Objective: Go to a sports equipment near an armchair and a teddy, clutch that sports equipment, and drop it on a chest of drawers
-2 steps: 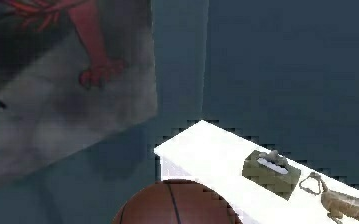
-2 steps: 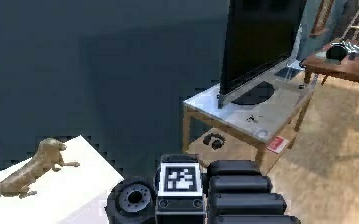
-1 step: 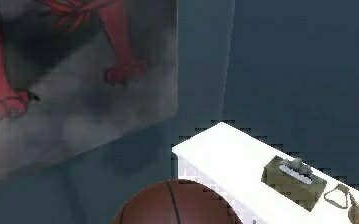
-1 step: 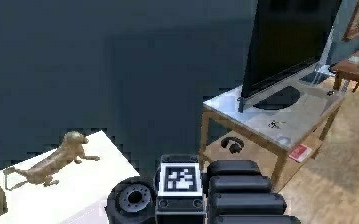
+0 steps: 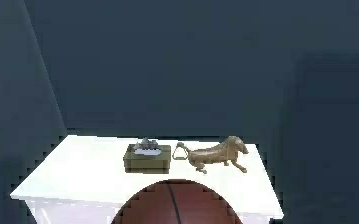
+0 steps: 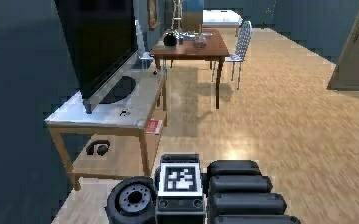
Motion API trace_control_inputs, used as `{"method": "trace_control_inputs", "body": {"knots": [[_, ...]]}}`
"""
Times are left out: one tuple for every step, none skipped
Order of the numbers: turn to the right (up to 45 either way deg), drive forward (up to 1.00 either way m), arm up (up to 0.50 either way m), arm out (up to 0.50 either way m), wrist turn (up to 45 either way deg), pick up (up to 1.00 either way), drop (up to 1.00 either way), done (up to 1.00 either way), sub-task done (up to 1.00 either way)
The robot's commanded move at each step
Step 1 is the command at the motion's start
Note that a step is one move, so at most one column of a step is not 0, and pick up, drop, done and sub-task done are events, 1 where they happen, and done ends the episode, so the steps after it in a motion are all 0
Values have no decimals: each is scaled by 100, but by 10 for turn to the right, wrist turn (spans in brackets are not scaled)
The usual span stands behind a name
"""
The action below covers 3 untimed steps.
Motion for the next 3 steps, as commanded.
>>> {"method": "trace_control_inputs", "body": {"knots": [[240, 0, 0, 0, 0, 0, 0, 0, 0], [0, 25, 0, 0, 0, 0, 0, 0, 0], [-450, 0, 0, 0, 0, 0, 0, 0, 0]]}}
